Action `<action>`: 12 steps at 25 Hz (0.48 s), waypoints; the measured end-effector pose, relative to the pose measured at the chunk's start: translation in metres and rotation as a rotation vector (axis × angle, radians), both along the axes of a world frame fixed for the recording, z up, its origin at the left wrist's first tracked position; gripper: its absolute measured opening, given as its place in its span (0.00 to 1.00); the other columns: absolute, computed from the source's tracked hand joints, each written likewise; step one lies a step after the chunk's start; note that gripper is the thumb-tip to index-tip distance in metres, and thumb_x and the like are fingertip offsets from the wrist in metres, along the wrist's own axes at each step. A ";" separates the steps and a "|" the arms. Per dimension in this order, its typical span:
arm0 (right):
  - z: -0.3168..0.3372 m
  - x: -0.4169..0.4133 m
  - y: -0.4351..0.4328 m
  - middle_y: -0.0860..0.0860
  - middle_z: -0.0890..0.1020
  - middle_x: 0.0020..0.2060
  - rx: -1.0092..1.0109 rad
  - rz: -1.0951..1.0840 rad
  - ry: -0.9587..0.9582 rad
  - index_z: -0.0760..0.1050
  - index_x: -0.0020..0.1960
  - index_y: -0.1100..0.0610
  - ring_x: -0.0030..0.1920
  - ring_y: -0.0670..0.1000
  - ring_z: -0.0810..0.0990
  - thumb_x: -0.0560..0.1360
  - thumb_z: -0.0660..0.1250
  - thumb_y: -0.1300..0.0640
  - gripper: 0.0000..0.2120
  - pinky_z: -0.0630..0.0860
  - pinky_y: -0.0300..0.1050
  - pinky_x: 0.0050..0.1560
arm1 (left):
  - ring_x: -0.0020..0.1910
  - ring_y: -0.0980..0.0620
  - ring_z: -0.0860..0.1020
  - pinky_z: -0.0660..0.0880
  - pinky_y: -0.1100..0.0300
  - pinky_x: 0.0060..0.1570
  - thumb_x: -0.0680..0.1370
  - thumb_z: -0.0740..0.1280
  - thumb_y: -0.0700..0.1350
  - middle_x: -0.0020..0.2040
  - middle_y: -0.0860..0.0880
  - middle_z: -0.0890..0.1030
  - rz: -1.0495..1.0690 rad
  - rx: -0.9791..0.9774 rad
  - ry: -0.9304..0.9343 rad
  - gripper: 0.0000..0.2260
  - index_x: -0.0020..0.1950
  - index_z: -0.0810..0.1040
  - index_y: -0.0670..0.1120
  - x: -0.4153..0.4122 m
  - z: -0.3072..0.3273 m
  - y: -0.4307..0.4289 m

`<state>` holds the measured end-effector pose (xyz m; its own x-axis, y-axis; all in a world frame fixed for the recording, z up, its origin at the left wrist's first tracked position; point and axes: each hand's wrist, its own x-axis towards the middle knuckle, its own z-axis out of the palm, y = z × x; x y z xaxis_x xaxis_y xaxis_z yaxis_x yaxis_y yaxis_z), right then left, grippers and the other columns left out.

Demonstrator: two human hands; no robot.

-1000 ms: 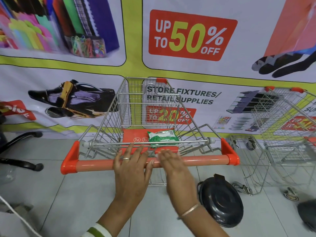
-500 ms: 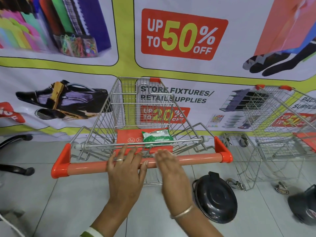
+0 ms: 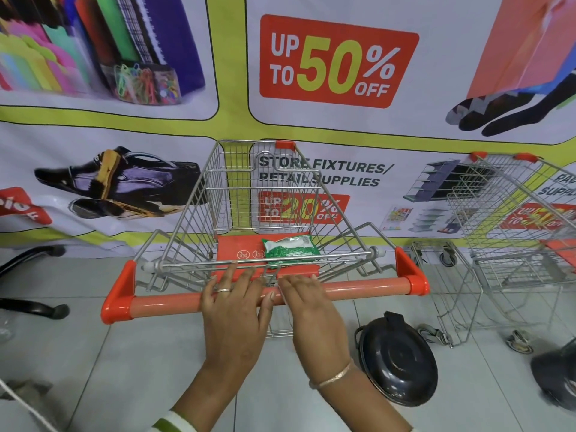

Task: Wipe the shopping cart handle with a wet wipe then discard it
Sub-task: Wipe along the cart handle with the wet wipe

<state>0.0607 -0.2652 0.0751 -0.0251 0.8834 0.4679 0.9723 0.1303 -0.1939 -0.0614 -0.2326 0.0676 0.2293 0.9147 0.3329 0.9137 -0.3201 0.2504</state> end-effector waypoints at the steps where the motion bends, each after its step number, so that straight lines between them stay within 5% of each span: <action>1: -0.004 0.007 0.001 0.53 0.84 0.48 -0.005 0.015 -0.011 0.80 0.54 0.58 0.51 0.52 0.81 0.66 0.57 0.63 0.20 0.72 0.46 0.60 | 0.61 0.42 0.75 0.62 0.46 0.60 0.80 0.47 0.55 0.54 0.48 0.83 -0.002 0.003 0.001 0.24 0.51 0.82 0.46 0.000 0.001 0.000; 5: -0.008 0.078 -0.020 0.58 0.80 0.56 -0.089 -0.217 0.085 0.75 0.60 0.60 0.60 0.56 0.74 0.64 0.59 0.76 0.28 0.66 0.47 0.65 | 0.60 0.42 0.76 0.62 0.45 0.60 0.76 0.54 0.53 0.53 0.48 0.83 -0.009 -0.009 0.013 0.19 0.51 0.82 0.47 0.003 0.002 -0.001; 8: -0.004 0.080 -0.018 0.60 0.81 0.54 -0.086 -0.326 0.074 0.77 0.58 0.63 0.57 0.61 0.78 0.65 0.54 0.72 0.25 0.71 0.56 0.60 | 0.60 0.43 0.76 0.63 0.44 0.60 0.76 0.54 0.56 0.54 0.48 0.83 -0.010 -0.034 0.039 0.20 0.52 0.82 0.47 0.003 0.002 -0.002; 12: -0.009 0.010 -0.001 0.57 0.83 0.48 -0.051 -0.098 -0.005 0.79 0.53 0.62 0.50 0.58 0.82 0.59 0.70 0.72 0.23 0.65 0.49 0.62 | 0.58 0.44 0.78 0.67 0.45 0.59 0.79 0.46 0.60 0.54 0.48 0.83 -0.006 -0.069 0.022 0.28 0.51 0.82 0.47 -0.003 0.005 0.002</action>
